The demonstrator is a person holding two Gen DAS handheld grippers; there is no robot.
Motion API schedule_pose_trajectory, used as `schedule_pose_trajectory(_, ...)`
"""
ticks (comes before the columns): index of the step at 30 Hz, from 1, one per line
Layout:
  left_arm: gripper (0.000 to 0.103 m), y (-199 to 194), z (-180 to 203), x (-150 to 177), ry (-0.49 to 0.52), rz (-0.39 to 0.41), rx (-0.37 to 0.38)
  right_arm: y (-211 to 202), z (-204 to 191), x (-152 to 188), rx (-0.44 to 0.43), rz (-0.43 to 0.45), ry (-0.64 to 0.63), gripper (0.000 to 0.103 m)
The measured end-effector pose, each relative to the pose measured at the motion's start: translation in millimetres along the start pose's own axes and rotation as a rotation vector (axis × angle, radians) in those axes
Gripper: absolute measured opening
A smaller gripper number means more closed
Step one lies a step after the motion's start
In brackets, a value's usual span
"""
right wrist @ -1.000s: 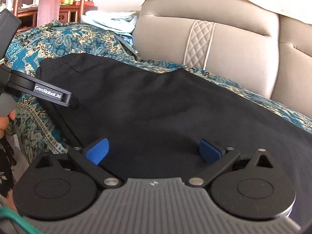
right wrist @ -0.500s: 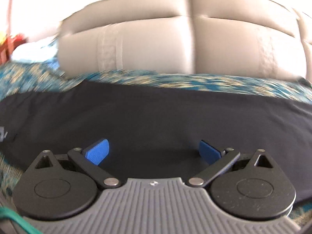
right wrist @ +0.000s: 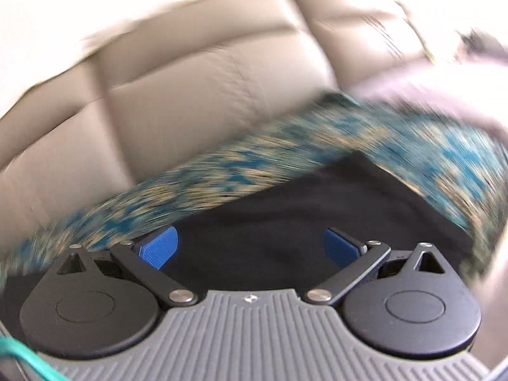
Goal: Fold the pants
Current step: 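Move the open right gripper to the folded trousers' edge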
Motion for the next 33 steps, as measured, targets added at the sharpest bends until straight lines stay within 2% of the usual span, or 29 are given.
schedule_pose_trajectory(3, 0.103, 1.0, -0.4, -0.3, 0.001, -0.006, -0.001, 6.9, 51.0, -9.8, 0.039, -0.084, 0.158, 0.103)
schedule_pose_trajectory(6, 0.103, 2.0, -1.0, -0.8, 0.002, -0.012, -0.002, 8.6, 87.7, -7.7, 0.111, -0.103, 0.263, 0.102)
schedule_pose_trajectory(10, 0.103, 2.9, -1.5, -0.8, 0.003, -0.021, -0.005, 11.0, 117.2, 2.6, 0.110, -0.120, 0.424, 0.100)
schedule_pose_trajectory(16, 0.103, 4.0, -0.6, -1.7, 0.012, -0.025, -0.007, 0.7, 139.6, 14.8, 0.153, -0.141, 0.469, 0.098)
schedule_pose_trajectory(20, 0.103, 5.2, -1.0, -2.7, 0.012, -0.032, -0.006, -3.9, 154.5, 19.4, 0.102, -0.121, 0.573, 0.097)
schedule_pose_trajectory(25, 0.103, 5.4, -3.1, -2.5, 0.018, -0.031, 0.000, -6.8, 176.7, 22.2, 0.012, -0.034, 0.749, 0.096)
schedule_pose_trajectory(30, 0.103, 5.4, -3.3, -2.1, 0.014, -0.034, 0.004, -12.7, 185.3, 24.8, 0.148, -0.022, 0.743, 0.095)
schedule_pose_trajectory(33, 0.103, 5.7, -3.3, -2.2, 0.017, -0.032, 0.005, -9.4, 189.0, 29.5, 0.113, -0.043, 0.769, 0.093)
Point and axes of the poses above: each gripper's, at about its wrist camera, not at the fingertips, and y roughly the way its jaws point, z to its right, x to its underside, the point moved 4 cm from there along y, roughly the way its jaws point, and after that the axes turned 6 degrees about -y, right-handed, at the moved point
